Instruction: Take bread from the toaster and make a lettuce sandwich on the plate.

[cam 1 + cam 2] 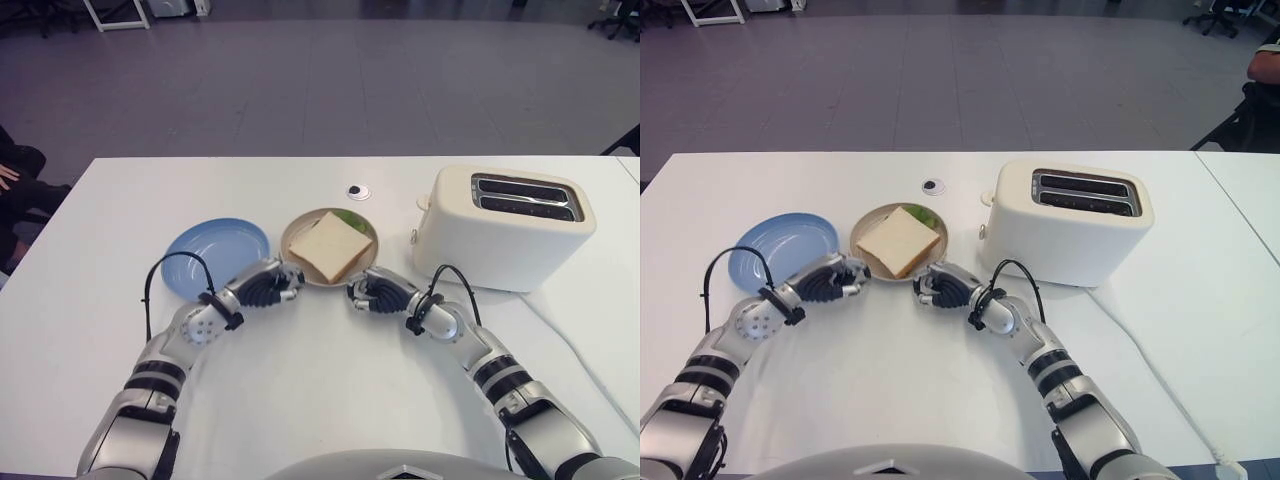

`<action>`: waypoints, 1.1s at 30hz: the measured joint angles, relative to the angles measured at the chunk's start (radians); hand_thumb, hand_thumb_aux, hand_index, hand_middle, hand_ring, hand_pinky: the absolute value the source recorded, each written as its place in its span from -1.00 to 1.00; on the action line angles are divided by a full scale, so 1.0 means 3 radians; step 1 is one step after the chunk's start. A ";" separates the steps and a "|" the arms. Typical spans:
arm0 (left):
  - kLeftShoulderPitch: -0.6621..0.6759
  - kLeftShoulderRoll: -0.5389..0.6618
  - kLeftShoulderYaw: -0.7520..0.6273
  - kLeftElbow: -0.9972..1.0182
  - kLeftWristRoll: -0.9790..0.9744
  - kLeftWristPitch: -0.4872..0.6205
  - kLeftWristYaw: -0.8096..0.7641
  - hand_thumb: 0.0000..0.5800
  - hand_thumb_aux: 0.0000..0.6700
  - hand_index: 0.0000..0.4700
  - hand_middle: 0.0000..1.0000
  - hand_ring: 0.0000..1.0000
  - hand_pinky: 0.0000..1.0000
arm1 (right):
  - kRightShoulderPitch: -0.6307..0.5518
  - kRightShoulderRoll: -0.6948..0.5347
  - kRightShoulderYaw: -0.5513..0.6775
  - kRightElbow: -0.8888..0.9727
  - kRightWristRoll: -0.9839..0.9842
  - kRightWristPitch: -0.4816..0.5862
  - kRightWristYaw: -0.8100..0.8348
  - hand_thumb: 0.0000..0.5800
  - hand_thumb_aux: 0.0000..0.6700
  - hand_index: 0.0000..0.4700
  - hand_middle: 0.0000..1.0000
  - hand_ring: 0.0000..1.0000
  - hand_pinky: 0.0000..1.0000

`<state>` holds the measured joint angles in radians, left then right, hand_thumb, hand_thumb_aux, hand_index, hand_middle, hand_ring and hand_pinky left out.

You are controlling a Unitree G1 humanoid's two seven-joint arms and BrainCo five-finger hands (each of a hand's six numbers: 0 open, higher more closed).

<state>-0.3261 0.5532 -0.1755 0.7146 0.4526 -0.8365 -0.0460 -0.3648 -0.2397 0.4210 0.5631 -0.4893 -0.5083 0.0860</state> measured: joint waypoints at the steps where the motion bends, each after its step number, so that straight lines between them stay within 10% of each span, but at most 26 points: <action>1: -0.0019 -0.0035 0.0025 0.0003 -0.0003 -0.0037 0.0096 -0.66 -0.82 -0.82 0.15 0.15 0.15 | -0.0022 0.0020 -0.0035 0.0005 0.0002 -0.0003 -0.0083 1.00 1.00 1.00 1.00 1.00 1.00; 2: -0.0024 -0.0072 0.0057 0.0006 -0.0009 -0.0073 0.0185 -1.00 -1.00 -1.00 -0.15 -0.15 -0.15 | -0.0035 0.0037 -0.0080 0.0006 0.0005 -0.0008 -0.0166 1.00 1.00 1.00 1.00 1.00 1.00; 6: -0.0047 -0.0190 0.0174 -0.0029 -0.0363 -0.0381 0.0312 -1.00 -1.00 -1.00 -0.56 -0.56 -0.56 | -0.0089 0.0088 -0.0308 -0.0085 0.0072 -0.0076 -0.0476 1.00 1.00 1.00 1.00 1.00 1.00; 7: -0.0016 -0.0213 0.0174 -0.0130 -0.0592 -0.0487 0.0209 -1.00 -1.00 -1.00 -0.75 -0.75 -0.75 | -0.0080 0.0099 -0.0364 -0.0173 0.0124 -0.0105 -0.0516 0.58 0.08 0.08 0.75 0.75 0.75; 8: 0.0026 -0.0232 0.0168 -0.0274 -0.0869 -0.0606 0.0092 -1.00 -1.00 -1.00 -1.00 -1.00 -1.00 | -0.0074 0.0106 -0.0437 -0.0307 0.0193 -0.0160 -0.0562 -0.94 -0.97 -0.97 0.33 0.33 0.33; 9: 0.0074 -0.0237 0.0162 -0.0441 -0.1194 -0.0711 -0.0034 -1.00 -1.00 -1.00 -1.00 -1.00 -1.00 | -0.0063 0.0108 -0.0525 -0.0475 0.0281 -0.0221 -0.0592 -1.00 -1.00 -1.00 -0.68 -0.68 -0.68; 10: 0.0133 -0.0221 0.0126 -0.0605 -0.1468 -0.0793 -0.0139 -1.00 -1.00 -1.00 -1.00 -1.00 -1.00 | -0.0040 0.0108 -0.0594 -0.0623 0.0369 -0.0282 -0.0613 -1.00 -1.00 -1.00 -1.00 -1.00 -1.00; 15: 0.0391 -0.0208 -0.0033 -0.1365 -0.2370 -0.0957 -0.0572 -1.00 -1.00 -1.00 -1.00 -1.00 -1.00 | 0.0133 0.0106 -0.0948 -0.1344 0.0959 -0.0591 -0.0602 -1.00 -1.00 -1.00 -1.00 -1.00 -1.00; 33: 0.0356 -0.0616 0.0379 -0.1301 -0.1960 -0.0810 -0.0753 -1.00 -1.00 -1.00 -1.00 -1.00 -1.00 | 0.0244 0.0148 -0.1116 -0.1511 0.1174 -0.0722 -0.0300 -1.00 -1.00 -1.00 -1.00 -1.00 -1.00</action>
